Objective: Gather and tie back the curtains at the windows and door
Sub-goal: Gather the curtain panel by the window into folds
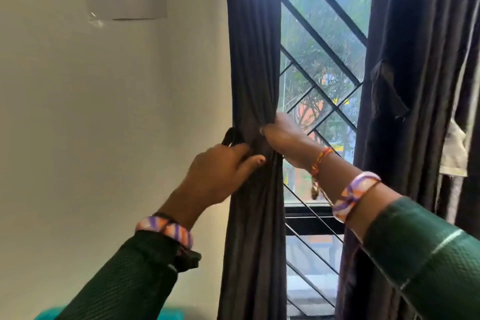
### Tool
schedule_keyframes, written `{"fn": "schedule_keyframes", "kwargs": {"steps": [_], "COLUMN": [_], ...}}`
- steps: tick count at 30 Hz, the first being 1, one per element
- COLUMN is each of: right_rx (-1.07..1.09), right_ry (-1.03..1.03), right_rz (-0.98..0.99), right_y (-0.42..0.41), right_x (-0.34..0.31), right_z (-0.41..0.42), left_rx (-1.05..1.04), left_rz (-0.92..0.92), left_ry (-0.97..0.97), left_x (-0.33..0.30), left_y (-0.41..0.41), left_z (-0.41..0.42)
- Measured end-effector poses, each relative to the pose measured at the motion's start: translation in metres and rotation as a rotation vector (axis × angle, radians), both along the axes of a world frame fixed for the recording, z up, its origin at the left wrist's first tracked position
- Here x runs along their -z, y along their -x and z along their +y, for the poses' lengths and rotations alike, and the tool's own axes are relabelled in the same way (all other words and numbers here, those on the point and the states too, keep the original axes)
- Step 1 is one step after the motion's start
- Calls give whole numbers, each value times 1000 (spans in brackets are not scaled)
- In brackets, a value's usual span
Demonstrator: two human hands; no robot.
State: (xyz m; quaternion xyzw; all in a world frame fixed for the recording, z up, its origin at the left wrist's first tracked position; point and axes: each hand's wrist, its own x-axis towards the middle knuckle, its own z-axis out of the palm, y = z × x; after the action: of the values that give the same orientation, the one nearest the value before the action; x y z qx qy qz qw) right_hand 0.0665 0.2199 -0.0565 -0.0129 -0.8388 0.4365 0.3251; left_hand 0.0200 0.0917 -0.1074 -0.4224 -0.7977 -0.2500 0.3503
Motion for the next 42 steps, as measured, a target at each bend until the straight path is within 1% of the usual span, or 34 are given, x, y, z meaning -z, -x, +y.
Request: {"fn": "schedule_keyframes", "kwargs": {"steps": [2,3,4,5,7,8,13,17,18,19,21,22,23,26,27,28,30,31,32,34,35,37,39,40,42], "right_rx": [-68,-86,-94,-93,-104,-119,-111,-48,-28,2,54,60,60,44,42,29,1,-12,-23,-37,-50,-79,-127,-176,-297], "right_ry": [16,16,13,15,32,46,65,55,42,28,14,11,11,27,32,31,20,15,13,9,14,26,-5,-39,-134], "right_rz": [-5,-14,-24,-32,-34,-40,-62,-48,-38,-31,-28,-28,-34,-40,-56,-71,-99,-107,-110,-126,-139,-158,-173,-199,-275], "right_y": [-7,-8,-9,-9,-9,-11,-14,-17,-18,-18,-16,-16,-15,-13,-13,-14,-15,-14,-15,-17,-17,-16,-16,-16,-20], "right_x": [0,0,-1,-1,0,0,-1,-1,-1,-1,0,0,0,-1,-2,-3,-4,-5,-6,-8,-8,-9,-8,-7,-8], "right_z": [8,10,11,12,11,9,6,7,7,6,2,0,-4,-16,-20,-24,-32,-35,-38,-42,-43,-46,-50,-50,-47], "left_rx": [-1,-27,-55,-60,-26,-8,-37,-14,-45,-96,-183,-177,-117,212,283,283,179,99,53,79,80,-5,-106,-103,-9], "left_rz": [-130,-201,-266,-346,-494,-541,-506,-647,-638,-591,-475,-453,-486,-725,-760,-739,-619,-552,-523,-594,-629,-628,-617,-633,-695], "left_ry": [-278,-367,-399,-388,-352,-351,-319,-432,-436,-414,-317,-259,-203,-72,-50,-34,-56,-85,-144,-301,-341,-336,-343,-362,-410], "left_x": [-9,-11,-11,-9,-3,0,8,-2,-6,-10,-19,-23,-26,-31,-28,-25,-16,-11,-8,-4,-3,-5,-6,-7,-5], "left_y": [10,15,20,23,17,14,12,7,6,4,-7,-13,-19,-39,-39,-37,-37,-37,-36,-34,-33,-27,-24,-23,-18], "left_z": [-14,-18,-19,-19,-14,-10,1,-2,-2,-3,-3,-1,1,7,10,13,19,21,22,20,18,16,13,9,-2]}}
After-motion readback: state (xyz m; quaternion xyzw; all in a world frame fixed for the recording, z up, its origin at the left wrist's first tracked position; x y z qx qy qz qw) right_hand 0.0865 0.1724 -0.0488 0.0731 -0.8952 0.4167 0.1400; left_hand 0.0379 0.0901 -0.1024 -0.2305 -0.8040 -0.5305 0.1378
